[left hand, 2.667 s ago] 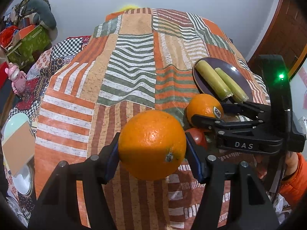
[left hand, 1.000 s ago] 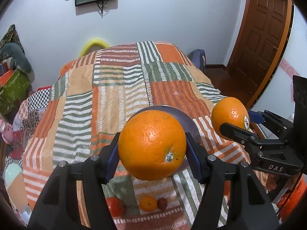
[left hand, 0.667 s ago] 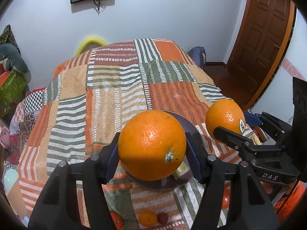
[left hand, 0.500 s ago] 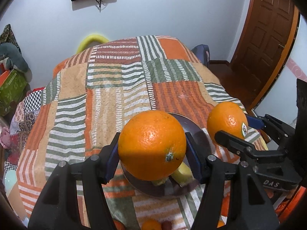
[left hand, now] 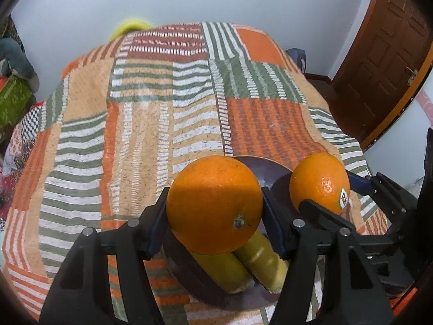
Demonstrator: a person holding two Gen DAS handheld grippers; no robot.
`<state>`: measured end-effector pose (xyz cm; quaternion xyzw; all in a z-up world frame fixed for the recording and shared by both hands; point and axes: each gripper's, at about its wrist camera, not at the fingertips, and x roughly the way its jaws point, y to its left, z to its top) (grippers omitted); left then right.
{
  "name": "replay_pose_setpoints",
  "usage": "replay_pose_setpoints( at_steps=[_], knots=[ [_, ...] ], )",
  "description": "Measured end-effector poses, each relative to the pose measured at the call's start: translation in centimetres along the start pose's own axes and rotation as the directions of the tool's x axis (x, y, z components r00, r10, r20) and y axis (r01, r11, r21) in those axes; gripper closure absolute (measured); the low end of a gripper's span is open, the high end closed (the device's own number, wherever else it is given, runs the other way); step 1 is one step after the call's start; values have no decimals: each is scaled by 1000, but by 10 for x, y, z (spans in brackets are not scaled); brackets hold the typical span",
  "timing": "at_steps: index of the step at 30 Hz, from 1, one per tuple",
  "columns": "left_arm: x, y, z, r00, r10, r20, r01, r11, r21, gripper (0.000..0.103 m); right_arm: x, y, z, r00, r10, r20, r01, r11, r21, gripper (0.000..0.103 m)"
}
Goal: Organize fruits
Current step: 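Carry both oranges toward the purple plate, then lower both oranges onto the plate beside the corn and open both tools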
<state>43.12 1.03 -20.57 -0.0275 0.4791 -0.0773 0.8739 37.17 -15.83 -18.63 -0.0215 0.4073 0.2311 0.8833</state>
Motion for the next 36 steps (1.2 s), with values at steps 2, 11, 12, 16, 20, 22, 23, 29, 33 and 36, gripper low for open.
replay_pose_setpoints(
  at_steps=[2,11,12,16,20,22,23,29,33,36],
  knots=[
    [9,3,2,1000,3,-15,-3,1000,-16,41,8,0,0,1000,4,-15,-4,1000,-2,36],
    [35,4,11,999,2,-40,-3,1000,-25,41,31,7,2,998,19,-52,-22,999,-45,36],
    [37,4,11,999,1,-43,-2,1000,-26,41,33,8,2,998,17,-55,-20,998,-56,36],
    [48,5,12,997,-10,-76,7,999,-41,41,40,10,2,997,16,-70,-22,997,-74,36],
    [53,11,12,996,-31,-81,25,997,-77,41,46,10,0,996,20,-81,-27,996,-81,36],
    [51,12,12,997,-46,-63,40,995,-91,41,46,11,1,997,18,-80,-25,996,-87,36],
    [50,11,12,997,-54,-62,48,995,-90,41,46,11,1,997,20,-79,-26,996,-87,36],
    [45,-1,11,999,-17,-51,16,999,-29,40,47,13,0,996,14,-85,-23,994,-103,36],
    [36,-1,9,999,-13,-41,12,1000,-23,40,48,18,-1,996,-7,-89,-4,992,-129,35],
    [25,0,5,1000,-1,-25,1,1000,-14,40,44,18,-3,996,-9,-91,-4,991,-137,35]
  ],
)
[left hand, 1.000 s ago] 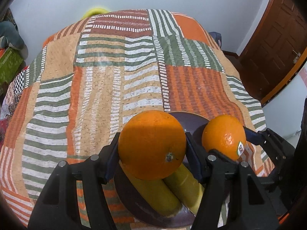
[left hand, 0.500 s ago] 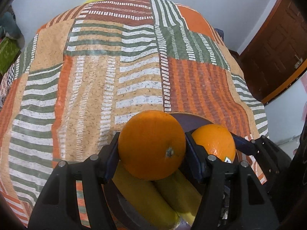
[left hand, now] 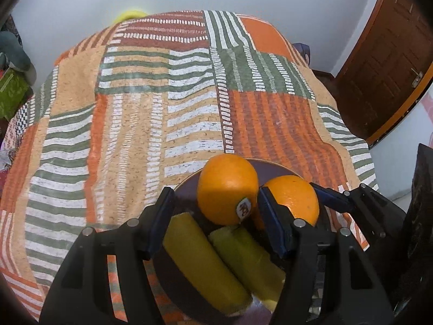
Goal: Organize fruits
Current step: 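Lower both oranges onto the plate beside the corn and open both tools, then raise both tools off the plate and move them toward the red tomatoes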
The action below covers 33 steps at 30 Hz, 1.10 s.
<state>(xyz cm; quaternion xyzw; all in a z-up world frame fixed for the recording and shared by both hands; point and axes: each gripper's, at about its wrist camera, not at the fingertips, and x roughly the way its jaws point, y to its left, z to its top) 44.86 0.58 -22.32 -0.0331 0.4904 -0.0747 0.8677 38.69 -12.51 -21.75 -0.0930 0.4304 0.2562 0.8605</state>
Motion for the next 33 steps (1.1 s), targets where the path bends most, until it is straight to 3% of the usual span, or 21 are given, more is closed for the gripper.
replay_pose_setpoints(
  at_steps=[4,17,22,33],
  knots=[
    [-19,0,-7,999,28,27,-28,999,23,40,-18,-2,-2,999,18,43,-19,1000,19,24],
    [-110,1,-43,990,70,125,-78,995,60,39,-101,-7,-29,993,-20,113,12,997,71,24],
    [-142,7,-66,983,101,155,-113,991,69,30,-132,-4,-42,991,-46,129,38,997,62,24],
    [-178,41,-131,986,111,123,-113,994,4,21,-158,15,-85,986,-124,112,121,992,32,23]
  ],
)
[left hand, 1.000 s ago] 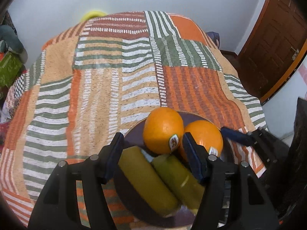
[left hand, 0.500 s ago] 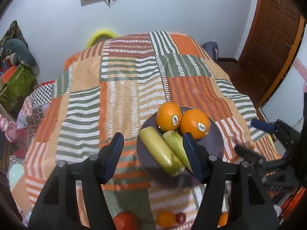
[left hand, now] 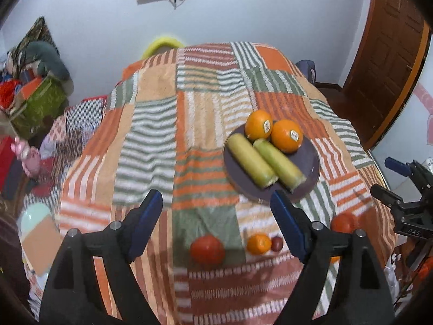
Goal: Organize fruits
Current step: 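Raise both tools off the plate and move them toward the red tomatoes, then grasp a red tomato with the right tool while the left tool grasps another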
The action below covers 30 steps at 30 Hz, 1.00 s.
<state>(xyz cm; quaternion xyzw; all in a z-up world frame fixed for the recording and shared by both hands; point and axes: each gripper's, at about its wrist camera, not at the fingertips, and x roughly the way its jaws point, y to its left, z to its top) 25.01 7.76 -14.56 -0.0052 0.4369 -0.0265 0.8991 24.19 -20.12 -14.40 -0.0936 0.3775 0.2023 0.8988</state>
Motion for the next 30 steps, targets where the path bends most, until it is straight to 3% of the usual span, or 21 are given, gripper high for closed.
replay_pose_setpoints(
  at_steps=[12,14,17,20,22,30],
  knots=[
    [14,27,-54,996,39,-81,-35,998,51,21,11,-1,-51,994,49,-101,-34,989,146,23],
    [21,28,-61,994,35,-100,-29,998,62,22,13,1,-56,992,55,-117,-37,988,150,23],
    [32,26,-67,992,4,-128,5,998,68,32,16,2,-61,989,57,-133,-36,988,153,24],
    [46,21,-70,985,-31,-168,44,996,77,41,21,3,-66,986,70,-151,-45,985,165,31],
    [53,18,-71,982,-43,-185,59,995,85,42,25,3,-69,983,81,-166,-51,983,174,37],
    [78,9,-71,971,-58,-231,82,992,97,43,40,9,-74,975,101,-199,-65,982,180,40]
  ],
)
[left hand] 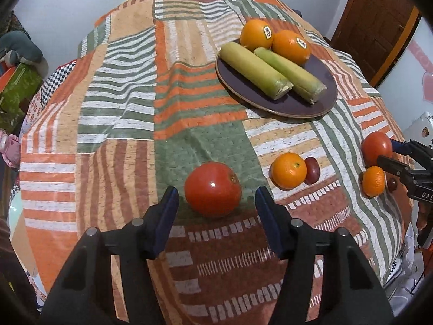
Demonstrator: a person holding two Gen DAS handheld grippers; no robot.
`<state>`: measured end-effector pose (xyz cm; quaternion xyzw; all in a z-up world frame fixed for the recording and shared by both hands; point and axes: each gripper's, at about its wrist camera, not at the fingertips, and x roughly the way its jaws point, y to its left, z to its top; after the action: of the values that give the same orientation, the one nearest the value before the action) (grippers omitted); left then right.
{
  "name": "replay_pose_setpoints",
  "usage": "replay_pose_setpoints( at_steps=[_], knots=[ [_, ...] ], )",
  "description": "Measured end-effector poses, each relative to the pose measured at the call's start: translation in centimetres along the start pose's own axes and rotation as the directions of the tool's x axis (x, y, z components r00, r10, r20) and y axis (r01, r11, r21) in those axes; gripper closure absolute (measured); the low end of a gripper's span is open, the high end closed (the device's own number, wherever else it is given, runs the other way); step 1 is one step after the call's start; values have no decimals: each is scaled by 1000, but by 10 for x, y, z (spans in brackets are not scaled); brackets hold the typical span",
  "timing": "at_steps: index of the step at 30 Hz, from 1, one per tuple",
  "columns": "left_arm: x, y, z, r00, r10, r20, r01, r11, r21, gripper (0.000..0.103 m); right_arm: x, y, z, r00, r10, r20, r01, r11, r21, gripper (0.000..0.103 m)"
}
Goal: Organize fruits
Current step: 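Grasp a red tomato with the right tool while the left tool grasps another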
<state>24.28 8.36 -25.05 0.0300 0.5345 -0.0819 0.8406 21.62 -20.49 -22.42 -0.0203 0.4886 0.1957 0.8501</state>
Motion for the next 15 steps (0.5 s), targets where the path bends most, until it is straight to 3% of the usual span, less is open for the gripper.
replay_pose_setpoints(
  at_steps=[4,9,15],
  knots=[
    [9,2,2,1000,-7,-13,7,1000,-13,44,7,2,2,1000,4,-10,-4,1000,-13,45],
    [16,2,2,1000,1,-13,-1,1000,-9,54,9,0,5,1000,31,-3,-31,1000,0,55],
    [14,7,3,1000,-17,-11,17,999,-29,55,9,3,7,999,32,-7,-32,999,-20,56]
  ],
)
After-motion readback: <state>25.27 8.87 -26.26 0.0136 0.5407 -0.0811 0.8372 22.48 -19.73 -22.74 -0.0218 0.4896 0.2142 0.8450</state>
